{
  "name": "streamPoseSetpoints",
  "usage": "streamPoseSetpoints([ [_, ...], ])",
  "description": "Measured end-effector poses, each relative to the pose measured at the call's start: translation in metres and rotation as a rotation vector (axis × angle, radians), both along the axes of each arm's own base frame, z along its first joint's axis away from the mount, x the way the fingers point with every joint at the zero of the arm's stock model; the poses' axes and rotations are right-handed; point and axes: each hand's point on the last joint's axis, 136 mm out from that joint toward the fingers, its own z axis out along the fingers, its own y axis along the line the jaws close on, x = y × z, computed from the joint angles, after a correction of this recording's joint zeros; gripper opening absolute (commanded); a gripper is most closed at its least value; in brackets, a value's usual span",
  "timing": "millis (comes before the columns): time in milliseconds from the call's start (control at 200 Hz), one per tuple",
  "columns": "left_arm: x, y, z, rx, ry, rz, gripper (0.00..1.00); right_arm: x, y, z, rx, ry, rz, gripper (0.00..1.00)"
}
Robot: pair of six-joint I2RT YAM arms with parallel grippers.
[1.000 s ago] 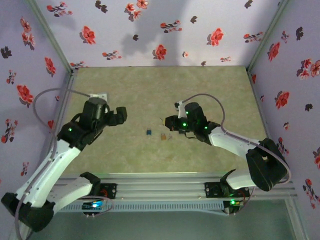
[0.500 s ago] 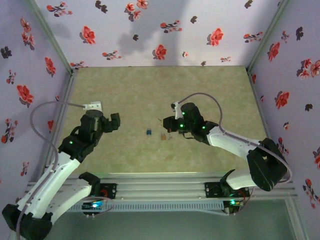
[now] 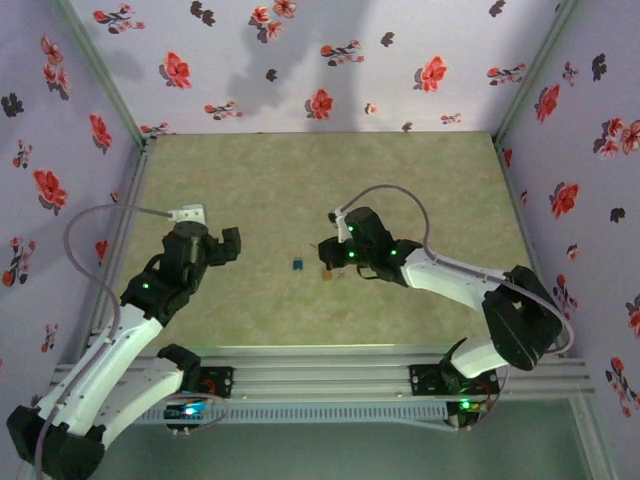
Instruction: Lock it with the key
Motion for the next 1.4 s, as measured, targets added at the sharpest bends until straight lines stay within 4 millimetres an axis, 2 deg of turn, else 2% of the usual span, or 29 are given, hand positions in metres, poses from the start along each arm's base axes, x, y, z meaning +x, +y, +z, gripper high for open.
streamPoseSetpoints([
  [515, 0.000, 0.000, -0.001, 0.000, -0.001, 0.000, 1.00, 0.004, 0.003, -0.017, -0.094, 0.025, -0.010, 0.00],
  [940, 0.001, 0.000, -0.002, 0.001, 0.000, 0.000, 1.00, 0.005, 0.012, -0.047, -0.181, 0.097, 0.002, 0.00],
  [1400, 0.000, 0.000, -0.001, 0.000, 0.000, 0.000, 1.00, 0.005, 0.024, -0.067, -0.215, 0.142, 0.015, 0.00],
])
